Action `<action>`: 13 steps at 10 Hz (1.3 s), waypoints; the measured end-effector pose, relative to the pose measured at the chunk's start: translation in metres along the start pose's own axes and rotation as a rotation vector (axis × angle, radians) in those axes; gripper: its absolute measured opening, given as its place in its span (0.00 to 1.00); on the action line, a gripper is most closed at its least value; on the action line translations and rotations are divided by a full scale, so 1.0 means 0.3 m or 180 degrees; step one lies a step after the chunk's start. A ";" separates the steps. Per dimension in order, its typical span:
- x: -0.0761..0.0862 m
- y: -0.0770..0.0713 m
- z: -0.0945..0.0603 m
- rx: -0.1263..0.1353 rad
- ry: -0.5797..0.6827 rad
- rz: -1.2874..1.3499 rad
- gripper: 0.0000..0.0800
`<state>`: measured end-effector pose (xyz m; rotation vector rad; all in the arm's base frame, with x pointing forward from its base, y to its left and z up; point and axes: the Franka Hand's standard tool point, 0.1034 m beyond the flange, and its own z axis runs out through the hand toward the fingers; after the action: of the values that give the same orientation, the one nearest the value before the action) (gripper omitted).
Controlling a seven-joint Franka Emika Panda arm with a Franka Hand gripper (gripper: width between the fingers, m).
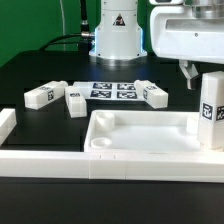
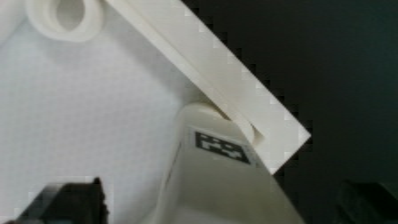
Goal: Assemble desk
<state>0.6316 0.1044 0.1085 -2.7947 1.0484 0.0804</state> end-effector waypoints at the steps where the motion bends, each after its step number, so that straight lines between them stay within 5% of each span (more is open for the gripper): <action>1: 0.001 0.004 0.001 -0.0035 0.0015 -0.0399 0.81; 3: 0.008 0.010 -0.002 -0.0155 0.0082 -0.1138 0.81; 10: 0.016 0.002 -0.010 -0.0302 0.0089 -0.3271 0.81; 13: 0.018 0.004 -0.011 -0.0319 0.0088 -0.3415 0.78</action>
Offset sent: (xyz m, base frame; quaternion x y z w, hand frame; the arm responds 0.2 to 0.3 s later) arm 0.0029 -0.0040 0.0071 -0.0453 0.0076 -0.2593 0.9647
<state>0.6349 0.0995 0.1109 -3.0303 -0.5439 -0.0378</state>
